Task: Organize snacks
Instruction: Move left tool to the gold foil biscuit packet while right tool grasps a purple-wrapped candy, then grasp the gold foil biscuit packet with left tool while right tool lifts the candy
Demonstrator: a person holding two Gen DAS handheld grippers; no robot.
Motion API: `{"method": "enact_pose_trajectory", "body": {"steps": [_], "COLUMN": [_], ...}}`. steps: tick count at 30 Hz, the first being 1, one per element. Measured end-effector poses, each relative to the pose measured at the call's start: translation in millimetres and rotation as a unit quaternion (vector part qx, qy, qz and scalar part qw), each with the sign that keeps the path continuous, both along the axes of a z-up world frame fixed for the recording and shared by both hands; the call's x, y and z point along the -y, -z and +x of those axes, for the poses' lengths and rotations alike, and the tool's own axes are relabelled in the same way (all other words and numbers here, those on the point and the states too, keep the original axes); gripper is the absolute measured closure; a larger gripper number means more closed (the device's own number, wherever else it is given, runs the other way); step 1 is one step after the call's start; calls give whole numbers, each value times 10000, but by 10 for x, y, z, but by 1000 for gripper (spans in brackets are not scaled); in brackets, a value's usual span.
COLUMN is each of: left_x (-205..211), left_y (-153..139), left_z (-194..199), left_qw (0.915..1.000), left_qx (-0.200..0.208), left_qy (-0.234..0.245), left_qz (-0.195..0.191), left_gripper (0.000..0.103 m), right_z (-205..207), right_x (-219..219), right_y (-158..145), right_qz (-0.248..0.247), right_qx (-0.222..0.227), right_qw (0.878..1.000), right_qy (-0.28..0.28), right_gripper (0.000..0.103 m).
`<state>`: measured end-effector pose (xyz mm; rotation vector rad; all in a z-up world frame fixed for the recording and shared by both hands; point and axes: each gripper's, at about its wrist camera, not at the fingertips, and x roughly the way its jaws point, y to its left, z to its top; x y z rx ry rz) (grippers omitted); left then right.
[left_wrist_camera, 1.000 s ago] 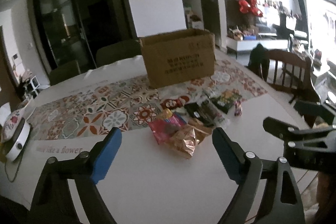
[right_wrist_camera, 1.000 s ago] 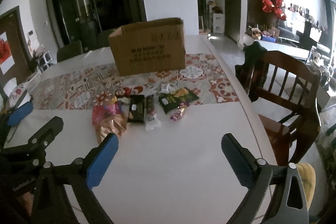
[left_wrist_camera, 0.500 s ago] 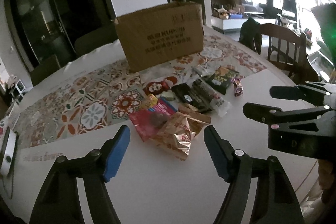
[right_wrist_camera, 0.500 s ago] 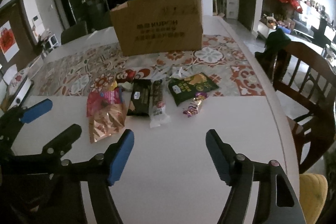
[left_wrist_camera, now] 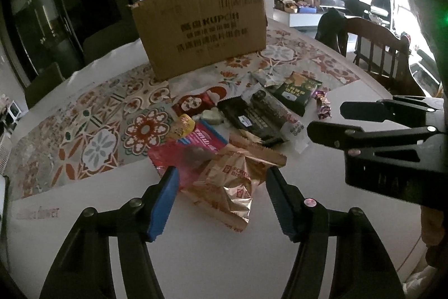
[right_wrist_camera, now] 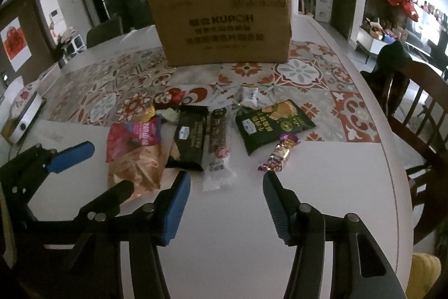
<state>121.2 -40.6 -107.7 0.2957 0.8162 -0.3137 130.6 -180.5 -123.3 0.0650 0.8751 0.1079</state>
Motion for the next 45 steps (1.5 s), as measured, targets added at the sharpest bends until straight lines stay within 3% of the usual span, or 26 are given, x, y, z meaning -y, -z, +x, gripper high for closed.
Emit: {"method": "enact_pose_trajectory", "body": {"steps": [13, 26, 31, 36, 45], "left_x": [88, 120, 127, 123, 93], "left_y": [157, 235, 231, 229, 150], "left_z": [171, 287, 302, 314, 263], "left_qw": [9993, 9969, 9964, 9958, 9953], "left_qx": [-285, -633, -669, -703, -656], "left_qy": [148, -25, -99, -170, -275], "left_qz": [-170, -468, -503, -555, -650], "left_gripper": [40, 53, 55, 56, 57], "right_z": [139, 295, 370, 406, 339], "right_x": [131, 261, 310, 328, 319], "right_y": [114, 205, 251, 279, 229], "right_qz": [30, 97, 117, 53, 48], "right_qx": [-134, -161, -213, -239, -215], "right_qw": [9995, 9981, 9974, 9971, 9973], "right_qy": [297, 589, 674, 718, 697], "right_gripper": [51, 51, 58, 76, 84]}}
